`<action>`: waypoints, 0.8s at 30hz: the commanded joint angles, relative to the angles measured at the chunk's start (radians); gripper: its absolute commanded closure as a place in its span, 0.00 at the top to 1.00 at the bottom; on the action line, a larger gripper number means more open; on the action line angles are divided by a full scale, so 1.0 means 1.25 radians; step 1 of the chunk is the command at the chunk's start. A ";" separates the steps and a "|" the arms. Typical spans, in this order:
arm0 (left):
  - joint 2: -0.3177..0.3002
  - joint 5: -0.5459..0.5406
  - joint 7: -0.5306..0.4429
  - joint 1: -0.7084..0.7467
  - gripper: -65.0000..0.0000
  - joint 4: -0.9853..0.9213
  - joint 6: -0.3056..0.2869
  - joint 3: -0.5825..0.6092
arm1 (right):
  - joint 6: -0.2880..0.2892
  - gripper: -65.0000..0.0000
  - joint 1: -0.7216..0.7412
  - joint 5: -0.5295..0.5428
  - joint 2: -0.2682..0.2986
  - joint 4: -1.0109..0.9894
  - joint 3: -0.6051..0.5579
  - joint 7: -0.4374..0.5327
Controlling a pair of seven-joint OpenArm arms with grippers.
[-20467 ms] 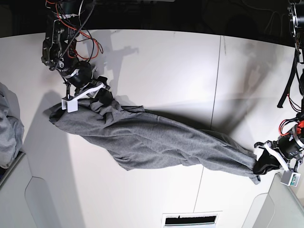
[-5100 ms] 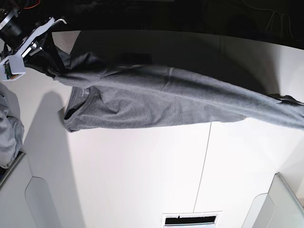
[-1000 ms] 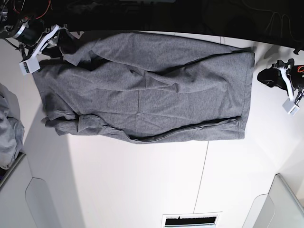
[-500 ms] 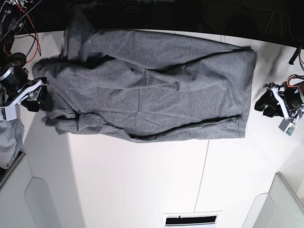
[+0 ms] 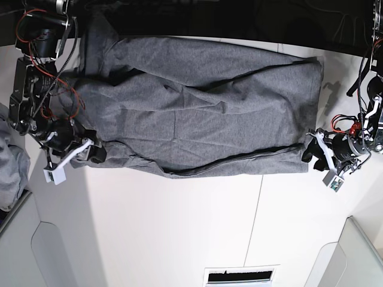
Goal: Layout the t-shirt on the table in an organized manner, then fold the t-shirt properly
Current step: 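Lower the shirt and regrasp its hem corners with both grippers, then lift the shirt by the hem corners and shake it out between grippers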
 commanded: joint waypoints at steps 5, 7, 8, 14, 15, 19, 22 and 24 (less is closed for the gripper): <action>0.024 0.040 -0.037 -0.018 0.49 -0.014 0.002 0.016 | 0.008 0.46 0.014 0.007 -0.031 0.011 0.002 0.015; 0.042 0.069 -0.043 -0.018 0.49 -0.021 0.002 0.016 | 0.008 0.46 0.014 -0.007 -0.045 0.011 0.002 0.015; 0.050 0.078 -0.043 -0.018 0.49 -0.023 0.002 0.016 | 0.007 0.46 0.014 -0.020 -0.050 0.011 0.002 0.015; 0.072 0.127 -0.074 -0.018 0.49 -0.024 0.038 0.016 | -0.019 0.45 0.012 -0.045 -0.060 0.011 0.002 0.018; 0.073 0.137 -0.077 -0.018 0.48 -0.024 0.048 0.016 | -0.019 0.42 0.012 -0.045 -0.061 0.011 0.000 0.021; 0.073 0.152 -0.079 -0.018 0.26 -0.024 0.053 0.016 | -0.013 0.07 0.012 -0.046 -0.062 0.011 -0.002 0.023; 0.073 0.152 -0.085 -0.018 0.11 -0.024 0.053 0.017 | 0.005 0.00 0.013 -0.046 -0.062 0.011 -0.002 0.027; 0.073 0.152 -0.084 -0.018 0.00 -0.024 0.052 0.022 | 0.012 0.00 0.012 -0.046 -0.062 0.011 -0.002 0.033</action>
